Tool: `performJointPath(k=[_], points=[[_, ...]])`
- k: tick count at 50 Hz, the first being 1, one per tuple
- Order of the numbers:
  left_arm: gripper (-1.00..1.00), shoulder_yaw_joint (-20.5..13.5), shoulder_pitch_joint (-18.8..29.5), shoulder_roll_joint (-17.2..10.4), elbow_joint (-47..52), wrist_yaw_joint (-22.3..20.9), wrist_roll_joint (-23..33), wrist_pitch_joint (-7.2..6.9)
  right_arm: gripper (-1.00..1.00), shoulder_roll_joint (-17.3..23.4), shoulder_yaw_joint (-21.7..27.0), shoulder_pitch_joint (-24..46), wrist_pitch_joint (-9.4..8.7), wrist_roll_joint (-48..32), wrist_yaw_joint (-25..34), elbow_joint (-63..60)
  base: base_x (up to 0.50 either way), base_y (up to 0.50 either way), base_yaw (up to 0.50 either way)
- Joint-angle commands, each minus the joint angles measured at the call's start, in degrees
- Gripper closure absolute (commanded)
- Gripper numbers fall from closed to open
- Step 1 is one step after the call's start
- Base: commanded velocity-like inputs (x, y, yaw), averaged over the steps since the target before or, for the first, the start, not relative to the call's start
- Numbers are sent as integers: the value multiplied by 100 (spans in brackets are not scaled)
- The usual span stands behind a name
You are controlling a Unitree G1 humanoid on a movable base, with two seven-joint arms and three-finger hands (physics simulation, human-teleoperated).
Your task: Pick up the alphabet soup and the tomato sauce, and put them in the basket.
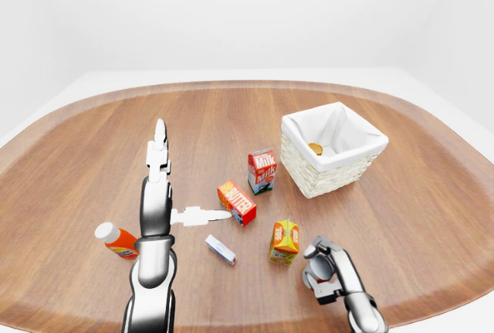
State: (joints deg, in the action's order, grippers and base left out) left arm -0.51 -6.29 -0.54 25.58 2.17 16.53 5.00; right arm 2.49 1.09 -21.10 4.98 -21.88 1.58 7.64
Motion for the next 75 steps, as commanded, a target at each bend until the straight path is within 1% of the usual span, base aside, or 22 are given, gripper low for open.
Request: performJointPath(k=[1, 7, 11, 34, 53, 62, 75], points=[[-100, -7, -11, -3, 12, 6, 1, 0, 100, -62, -48, -401, 2, 535, 369, -1520, 0, 0, 0], [-100, -7, -11, -3, 12, 6, 2, 0, 100, -127, 57, -529, 2, 800, 683, -2455, 0, 0, 0], [-100, -8, -11, -2, 12, 8, 2, 0, 100, -175, 147, -559, 2, 922, 834, -2765, 0, 0, 0], [-100, -8, -11, -3, 11, 7, 2, 0, 100, -402, 526, -602, 2, 1215, 1354, -3510, 0, 0, 0], [-100, -8, -11, -3, 11, 8, 3, 0, 100, -553, 658, -621, 2, 1382, 1658, -4195, 0, 0, 0], [-100, -7, -11, -2, 12, 7, 2, 0, 100, -596, 726, -523, 2, 1457, 1781, -4556, 0, 0, 0], [-100, -8, -11, -2, 12, 7, 2, 0, 100, -636, 890, -192, 2, 1578, 1971, -5521, 0, 0, 0]])
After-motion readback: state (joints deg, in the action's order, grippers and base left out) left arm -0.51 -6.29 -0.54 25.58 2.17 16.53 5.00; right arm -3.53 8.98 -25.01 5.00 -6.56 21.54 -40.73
